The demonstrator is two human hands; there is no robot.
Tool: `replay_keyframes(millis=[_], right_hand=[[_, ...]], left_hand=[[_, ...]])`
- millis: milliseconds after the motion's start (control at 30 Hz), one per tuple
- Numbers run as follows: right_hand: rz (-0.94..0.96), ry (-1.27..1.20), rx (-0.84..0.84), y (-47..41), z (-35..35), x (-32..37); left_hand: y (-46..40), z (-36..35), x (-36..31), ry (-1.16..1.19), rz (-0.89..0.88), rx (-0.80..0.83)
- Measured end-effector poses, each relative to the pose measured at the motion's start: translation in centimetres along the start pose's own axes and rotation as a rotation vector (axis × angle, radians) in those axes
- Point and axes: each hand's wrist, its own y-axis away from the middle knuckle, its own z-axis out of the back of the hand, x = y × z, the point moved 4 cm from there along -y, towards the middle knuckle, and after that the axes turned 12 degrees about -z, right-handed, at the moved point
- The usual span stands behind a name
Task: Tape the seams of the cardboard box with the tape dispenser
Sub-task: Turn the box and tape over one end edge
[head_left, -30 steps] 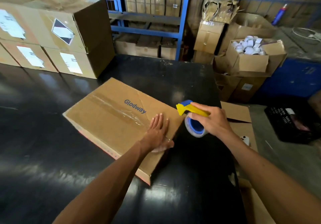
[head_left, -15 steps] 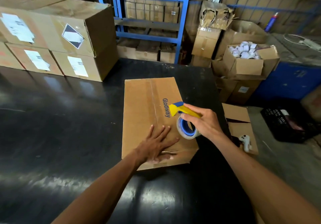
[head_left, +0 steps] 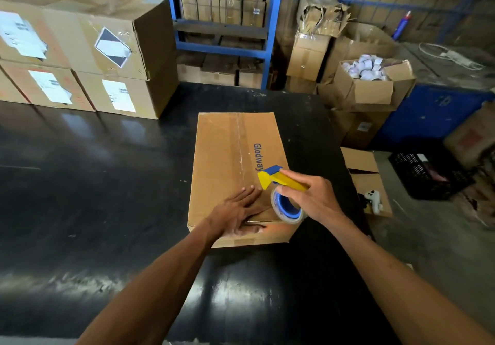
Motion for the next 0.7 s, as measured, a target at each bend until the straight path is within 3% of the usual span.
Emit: replay_keyframes(millis=[67,167,233,333,400,533,700], right_hand=[[0.017,0.011,0.043,1.3,0.1,-0.7],[0.107,0.052,0.043,2.8,0.4,-1.9],[0.234,0.155,-0.023,3.7,0.5,-2.4],[0.510,0.300,-0.116,5.1,0.0,-2.0],[0.651,0.337,-0.162,6.0,-0.4,-1.1],[0.829,0.271,-0.241,7.3,-1.4,0.8],[0.804,0.479,-0.131,6.8,-3.7,0.2]], left_hand=[[0.6,0.4,-0.4,0.213,0.115,-0.097],[1.4,2.4,-0.8,0.954,0.552,-0.408],[2.0,3.4,-0.3,1.305,0.797,-0.590],[3.3,4.7,0.0,1.623,1.016,-0.487],[4.4,5.7,-0.5,1.792,1.040,-0.381],[5.8,7.0,-1.1,1.931,1.003,-0.372],[6.4,8.6,-1.9,1.957,0.906,-0.337]])
